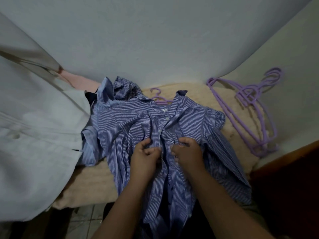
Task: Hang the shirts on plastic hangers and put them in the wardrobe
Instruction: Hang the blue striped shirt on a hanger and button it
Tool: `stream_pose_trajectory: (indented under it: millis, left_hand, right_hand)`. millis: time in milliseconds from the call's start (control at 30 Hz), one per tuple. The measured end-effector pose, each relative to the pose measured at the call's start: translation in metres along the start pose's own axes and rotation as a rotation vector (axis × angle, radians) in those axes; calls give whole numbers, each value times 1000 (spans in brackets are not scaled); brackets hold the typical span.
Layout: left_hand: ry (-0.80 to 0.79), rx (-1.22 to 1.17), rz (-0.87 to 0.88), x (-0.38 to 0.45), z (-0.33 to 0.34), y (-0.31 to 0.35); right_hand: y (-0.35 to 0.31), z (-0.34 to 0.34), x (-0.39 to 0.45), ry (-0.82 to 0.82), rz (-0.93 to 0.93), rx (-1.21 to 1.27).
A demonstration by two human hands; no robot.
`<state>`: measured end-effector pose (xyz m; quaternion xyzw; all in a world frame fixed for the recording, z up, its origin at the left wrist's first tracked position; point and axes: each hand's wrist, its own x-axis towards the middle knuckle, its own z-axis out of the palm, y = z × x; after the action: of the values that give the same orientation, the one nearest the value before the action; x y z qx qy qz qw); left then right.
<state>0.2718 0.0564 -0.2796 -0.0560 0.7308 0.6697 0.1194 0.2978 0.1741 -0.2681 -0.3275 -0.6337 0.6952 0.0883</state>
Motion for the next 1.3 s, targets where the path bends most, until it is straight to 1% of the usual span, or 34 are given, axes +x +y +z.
stream_pose_trajectory:
  millis: [133, 267, 533, 700, 867, 1133, 1300]
  left_hand:
    - [-25, -70, -5, -7, 3, 5]
    - [-27, -92, -25, -9, 2, 8]
    - [-46, -92, -71, -9, 2, 6]
    - [-52, -236, -130, -9, 3, 5]
    - [-93, -384, -201, -8, 3, 7]
    - [-130, -404, -240, -7, 1, 10]
    - [-147, -362, -214, -6, 1, 11]
  right_hand:
    - [0, 3, -8, 1, 3, 44]
    - [-3, 3, -12, -3, -11, 71]
    - [-2, 1, -14, -69, -7, 83]
    - [2, 1, -12, -56, -16, 69]
    - [5, 1, -11, -52, -29, 65]
    - [3, 1, -13, -42, -87, 85]
    - [2, 2, -11, -53, -117, 55]
